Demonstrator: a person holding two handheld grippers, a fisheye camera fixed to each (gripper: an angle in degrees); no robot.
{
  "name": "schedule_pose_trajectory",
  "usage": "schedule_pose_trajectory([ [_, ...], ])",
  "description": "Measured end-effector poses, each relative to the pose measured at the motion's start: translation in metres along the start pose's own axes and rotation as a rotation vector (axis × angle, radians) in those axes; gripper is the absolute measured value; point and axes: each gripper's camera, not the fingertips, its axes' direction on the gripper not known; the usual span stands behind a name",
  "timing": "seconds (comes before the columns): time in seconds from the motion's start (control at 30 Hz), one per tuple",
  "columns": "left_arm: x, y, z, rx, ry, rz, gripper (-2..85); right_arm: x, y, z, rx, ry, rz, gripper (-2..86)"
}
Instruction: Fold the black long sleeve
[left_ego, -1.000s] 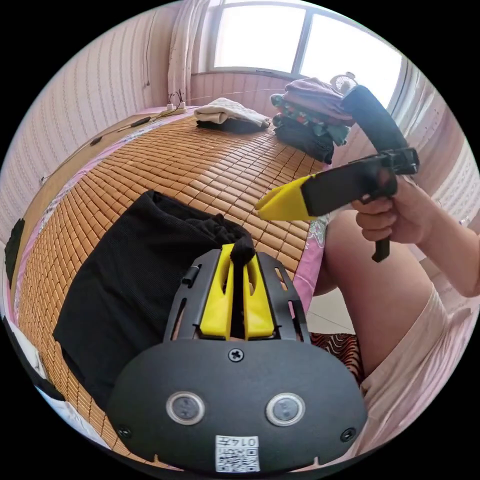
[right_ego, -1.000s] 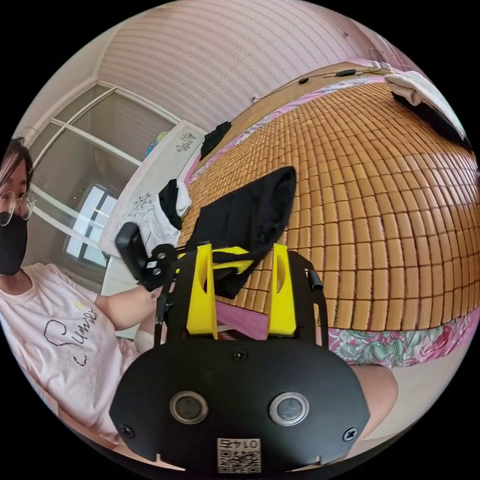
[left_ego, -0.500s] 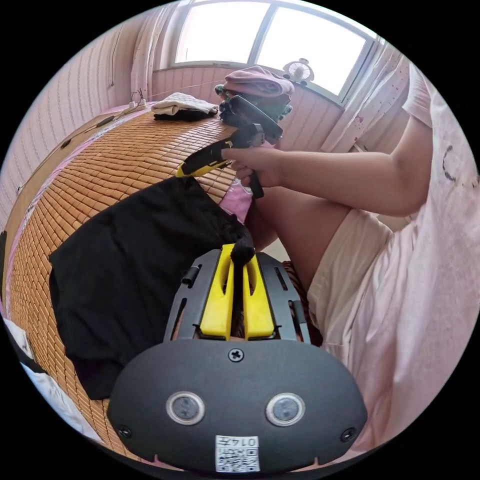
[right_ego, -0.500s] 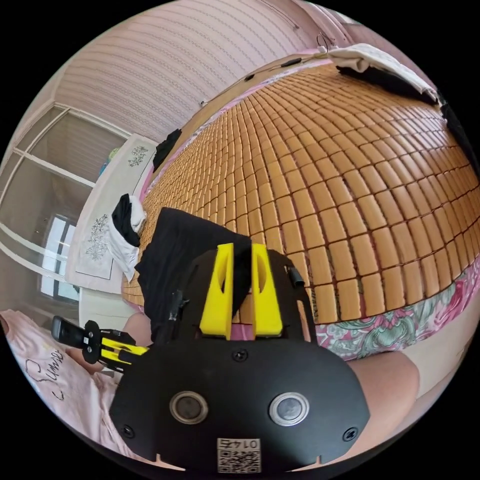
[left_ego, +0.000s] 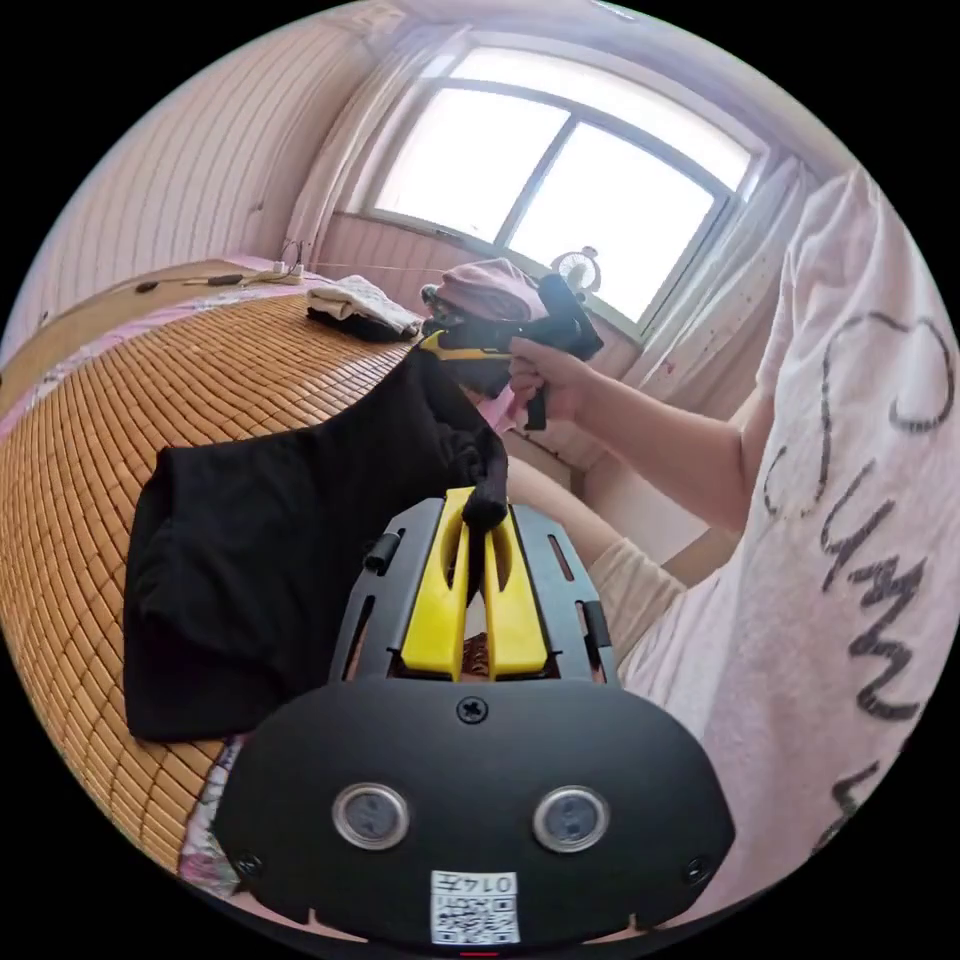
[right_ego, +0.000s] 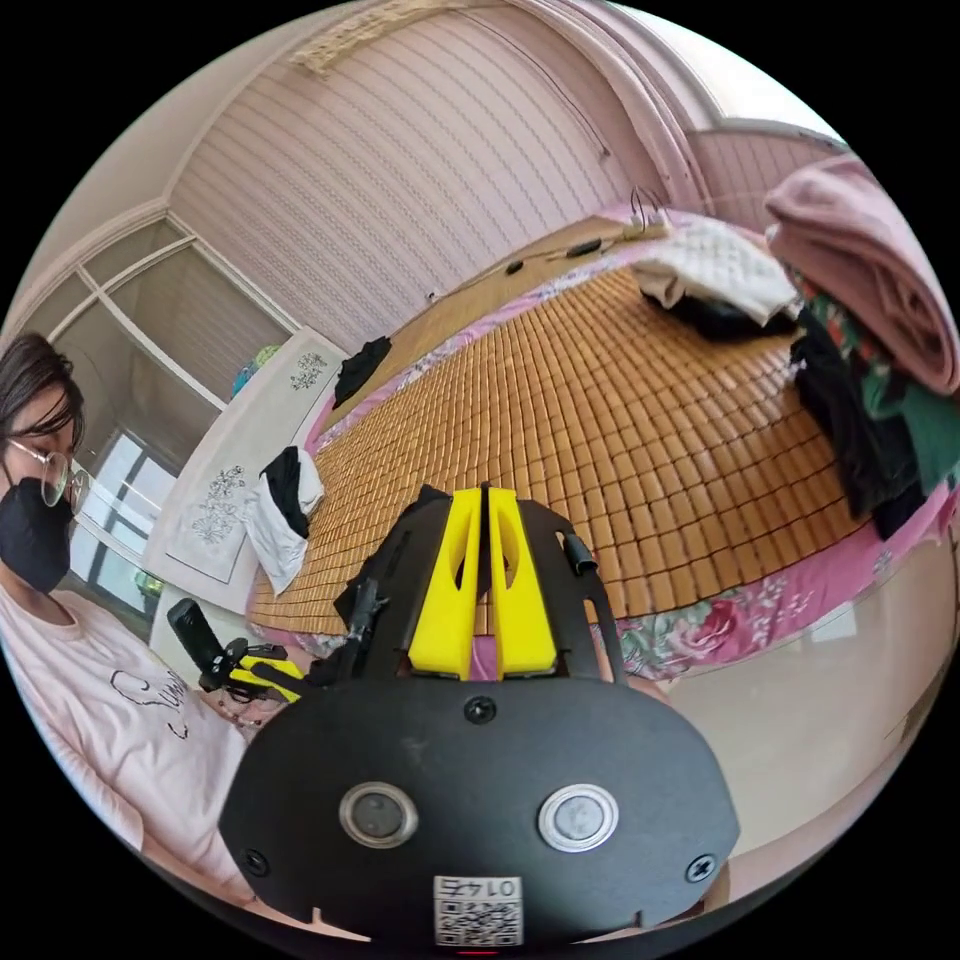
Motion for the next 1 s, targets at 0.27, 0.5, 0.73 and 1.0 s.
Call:
schedule_pose_trajectory([
  [0.27,-0.062,0.016,-0.055,0.188,-0.034,-0.336,-0.9,-0.078,-0.066,0.102,-0.121,-0.061,-0.178,0.5],
  [0.5,-0.117,0.043,-0.081,0.160,-0.235,-0.538,-0.9,-0.122,-0.096,0.239,-0.292,0.042,-0.203,0.4],
  [0.73,-0.157,0.057,-0.076,0.074,-0.286,-0.726,0.0,-0.143,-0.117,0.287,-0.392,0.086,-0.284,0.7],
  [1.0,-0.161,0.063,-0.104,0.059,-0.461,-0.793,-0.1,-0.154,-0.130,0.259,-0.430,0.025,-0.466,8.4],
])
